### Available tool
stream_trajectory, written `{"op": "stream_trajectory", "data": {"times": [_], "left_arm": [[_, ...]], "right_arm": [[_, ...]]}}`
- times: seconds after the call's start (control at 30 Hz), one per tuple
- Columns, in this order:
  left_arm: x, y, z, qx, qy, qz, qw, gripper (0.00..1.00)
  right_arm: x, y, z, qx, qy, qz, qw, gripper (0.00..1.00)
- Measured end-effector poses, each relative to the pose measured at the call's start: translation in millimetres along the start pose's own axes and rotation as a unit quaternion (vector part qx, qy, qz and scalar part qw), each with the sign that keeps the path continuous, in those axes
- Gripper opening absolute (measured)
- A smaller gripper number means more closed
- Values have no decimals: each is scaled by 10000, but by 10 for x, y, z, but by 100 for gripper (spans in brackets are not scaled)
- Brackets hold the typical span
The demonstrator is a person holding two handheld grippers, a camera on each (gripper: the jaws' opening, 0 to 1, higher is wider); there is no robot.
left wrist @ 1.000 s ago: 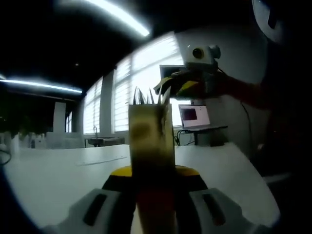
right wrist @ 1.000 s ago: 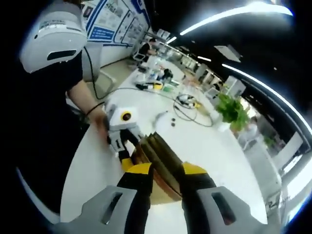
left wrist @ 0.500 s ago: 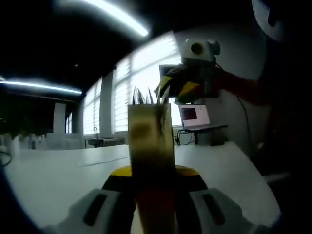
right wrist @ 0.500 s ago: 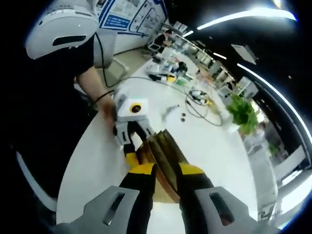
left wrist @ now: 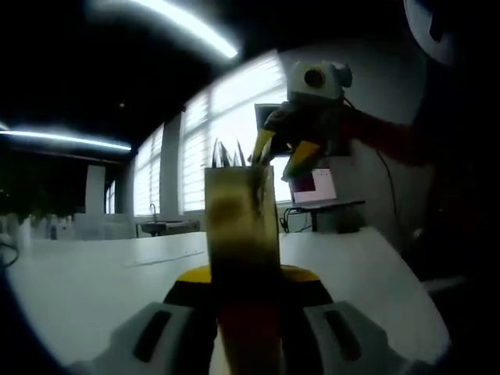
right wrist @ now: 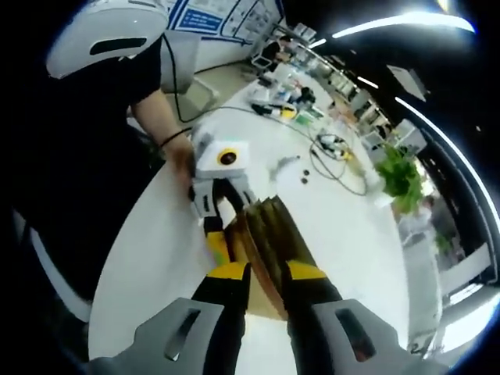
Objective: Extract single mask from mask box in order stack masks on table
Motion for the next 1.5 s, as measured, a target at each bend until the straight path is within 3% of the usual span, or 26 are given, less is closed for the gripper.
{"op": "stream_trajectory", "data": {"times": [0.57, 0.8, 1.0, 1.5], "left_arm": [[-10, 4, 6, 5, 2, -9, 10000, 31], [-8, -2, 4, -1, 1, -9, 10000, 31], [-7, -6, 3, -3, 1, -8, 10000, 31], [-9, -1, 8, 7, 7, -16, 10000, 32]], "right_arm": [[16, -103, -36, 257, 398, 309, 9984, 8], [1, -84, -61, 407, 590, 767, 9945, 6], [22, -94, -74, 479, 634, 862, 9931, 4], [21, -75, -168, 1127, 931, 1025, 9839, 4]]}}
Point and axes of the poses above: the point that each gripper's makers call its tool centre point, and the gripper's own axes: z roughly backward along the fingers, y roughly to its left, x roughly out of its top, the point moved 2 cm from there along z, roughly backward along the fingers, and after that the axes turned 14 degrees about -x, right-handed, at the moved point
